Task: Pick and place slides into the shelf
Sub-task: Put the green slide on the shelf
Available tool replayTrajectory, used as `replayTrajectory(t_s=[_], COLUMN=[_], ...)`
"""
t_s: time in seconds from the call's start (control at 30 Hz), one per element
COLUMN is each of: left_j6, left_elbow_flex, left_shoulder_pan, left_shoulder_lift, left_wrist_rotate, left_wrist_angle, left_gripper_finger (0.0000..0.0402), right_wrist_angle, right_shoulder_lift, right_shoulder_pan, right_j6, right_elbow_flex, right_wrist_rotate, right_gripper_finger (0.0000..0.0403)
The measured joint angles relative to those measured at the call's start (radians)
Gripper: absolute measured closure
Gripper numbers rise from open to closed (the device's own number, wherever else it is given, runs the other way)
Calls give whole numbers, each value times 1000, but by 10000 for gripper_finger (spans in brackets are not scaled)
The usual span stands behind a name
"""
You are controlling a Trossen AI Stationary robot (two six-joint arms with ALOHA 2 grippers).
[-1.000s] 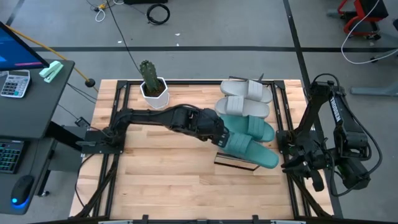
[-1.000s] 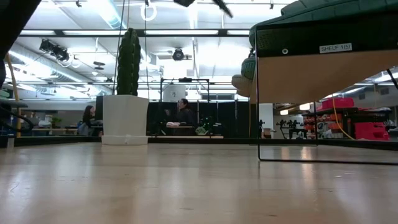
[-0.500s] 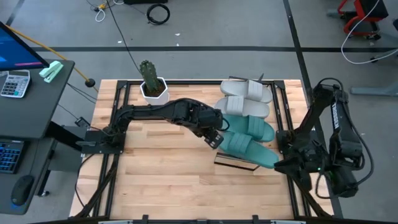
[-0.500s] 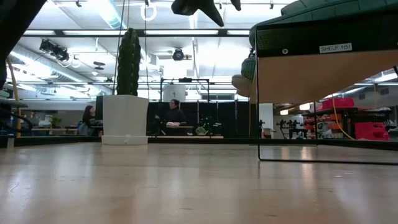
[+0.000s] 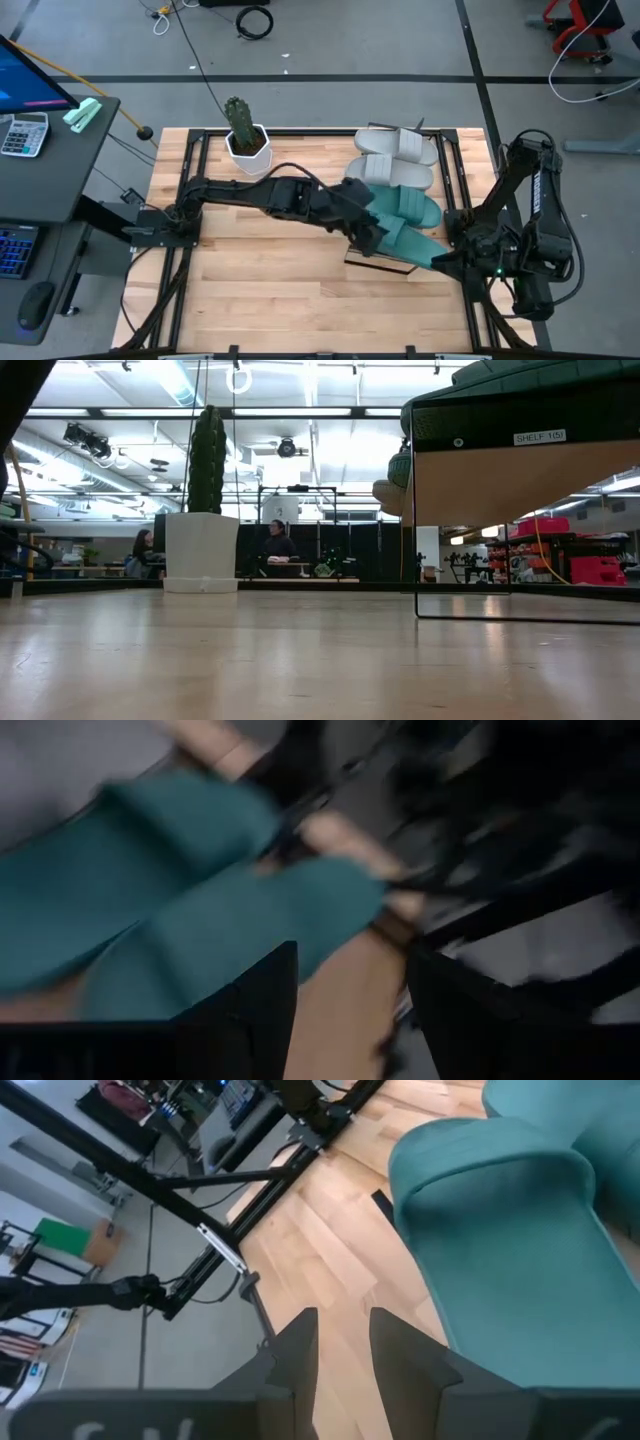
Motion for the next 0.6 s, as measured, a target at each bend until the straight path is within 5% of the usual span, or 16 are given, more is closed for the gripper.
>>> replayTrajectory(t_s=[0.37,0.6], left_j6=[-141,-245], left_elbow_flex=[-100,-358], left_shoulder_pan=[-19,-69], left_shoulder_lift=[3,3], left_wrist_rotate=[48,-41], left_wrist_angle=[386,968], left_gripper_finger=[212,213], right_wrist_angle=[-3,-17], right_shoulder_lift=[0,0], right_shoulder_pan=[35,101], right_j6=[10,33], right_elbow_flex=[0,0], right_wrist_rotate=[-64,-83], right_gripper_finger=[302,302])
